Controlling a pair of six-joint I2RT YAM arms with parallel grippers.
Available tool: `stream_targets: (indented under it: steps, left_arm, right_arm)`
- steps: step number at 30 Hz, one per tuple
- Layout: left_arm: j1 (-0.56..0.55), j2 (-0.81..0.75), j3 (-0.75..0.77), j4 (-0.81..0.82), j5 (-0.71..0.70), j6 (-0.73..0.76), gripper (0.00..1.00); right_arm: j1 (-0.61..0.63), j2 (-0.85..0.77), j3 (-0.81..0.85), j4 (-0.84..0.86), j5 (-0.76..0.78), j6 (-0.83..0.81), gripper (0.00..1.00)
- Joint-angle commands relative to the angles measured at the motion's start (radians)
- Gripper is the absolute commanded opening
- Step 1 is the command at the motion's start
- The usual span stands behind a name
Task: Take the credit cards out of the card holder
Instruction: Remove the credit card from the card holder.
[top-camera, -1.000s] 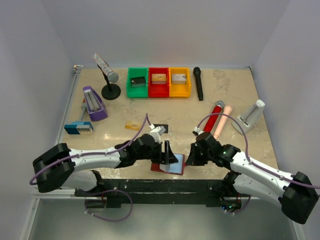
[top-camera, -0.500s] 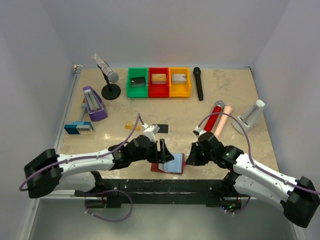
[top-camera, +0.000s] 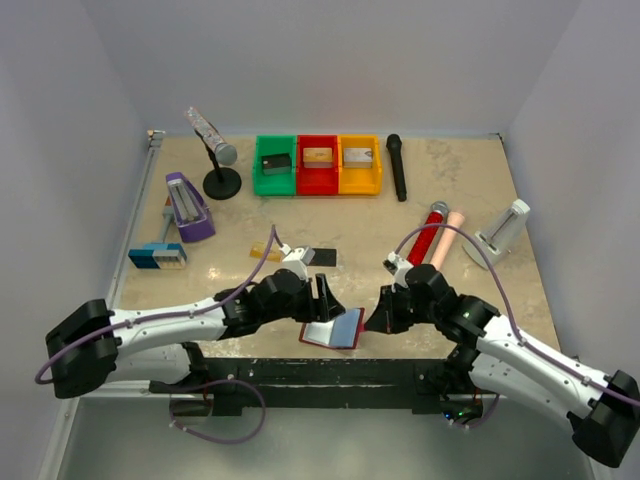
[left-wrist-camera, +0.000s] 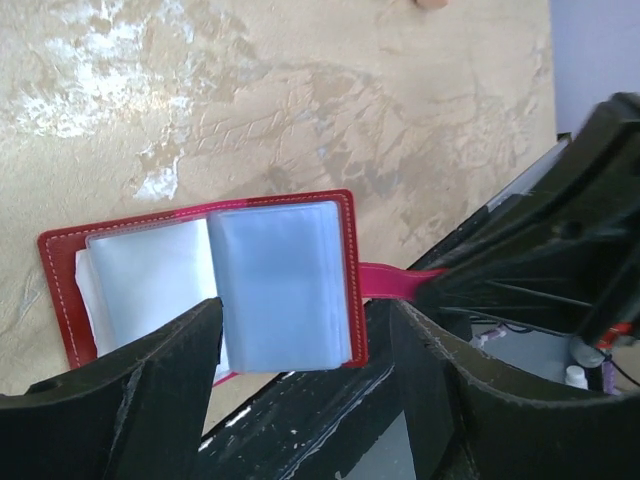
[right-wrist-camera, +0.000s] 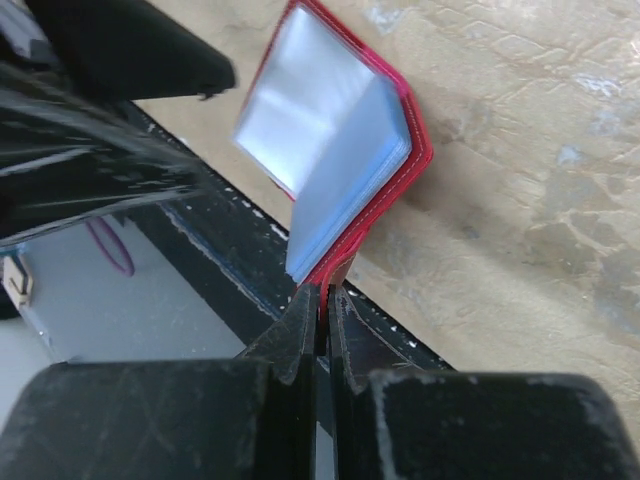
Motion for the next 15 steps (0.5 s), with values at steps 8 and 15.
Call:
stream_targets:
  steps: [8,15]
  left_arm:
    - [-0.009,0.161,0.099,0.024,0.098,0.052,0.71]
    - [-0.012,0.196,0.099,0.036,0.113,0.056,0.70]
  right_arm:
    - [0.000,-0.094,0.057,0.030,-0.070,-0.028,0.00]
    - [0.000,-0.088,0.061,0.025,-0.065,-0.037,0.00]
